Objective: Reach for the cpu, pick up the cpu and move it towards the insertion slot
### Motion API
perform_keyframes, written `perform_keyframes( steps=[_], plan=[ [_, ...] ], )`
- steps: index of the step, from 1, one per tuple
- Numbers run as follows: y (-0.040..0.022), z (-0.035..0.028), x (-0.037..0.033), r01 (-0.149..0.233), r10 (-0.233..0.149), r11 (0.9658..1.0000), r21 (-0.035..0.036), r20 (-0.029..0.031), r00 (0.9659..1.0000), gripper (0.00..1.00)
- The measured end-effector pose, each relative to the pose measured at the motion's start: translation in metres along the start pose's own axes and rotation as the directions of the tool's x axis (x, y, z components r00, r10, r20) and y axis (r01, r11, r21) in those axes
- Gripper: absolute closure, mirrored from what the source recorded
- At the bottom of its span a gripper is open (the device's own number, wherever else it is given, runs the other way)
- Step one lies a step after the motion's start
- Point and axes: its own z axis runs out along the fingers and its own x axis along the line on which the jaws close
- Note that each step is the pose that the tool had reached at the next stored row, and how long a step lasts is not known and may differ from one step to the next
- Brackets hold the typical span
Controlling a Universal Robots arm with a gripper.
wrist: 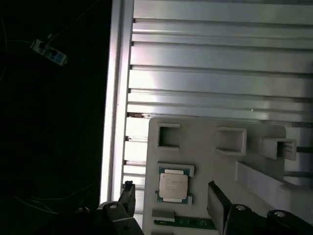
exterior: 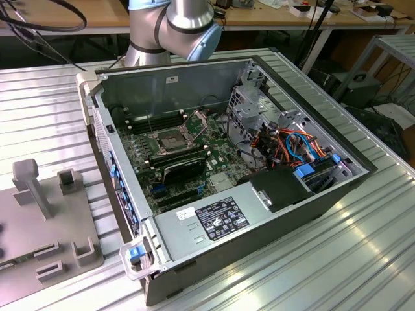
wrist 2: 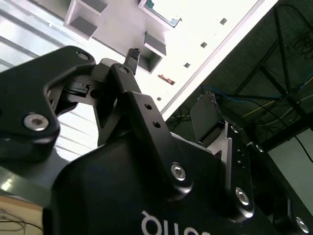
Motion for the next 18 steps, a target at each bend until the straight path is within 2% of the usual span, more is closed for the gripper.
perform_keyframes(
  steps=[2, 11, 15, 18],
  plan=[
    [-0.0008, 0.0059, 0.0, 0.0, 0.0, 1.0, 0.0, -0.0002, 1.0, 0.31],
    [-0.0034, 0.0213, 0.0008, 0.0, 0.0, 1.0, 0.0001, -0.0003, 1.0, 0.31],
    [-0.0046, 0.0252, 0.005, 0.0, 0.0, 1.0, 0.0003, 0.0045, 1.0, 0.31],
    [-0.0095, 0.0278, 0.0083, 0.001, -0.001, 1.0, -0.0024, 0.0125, 0.9999, 0.31]
  ],
)
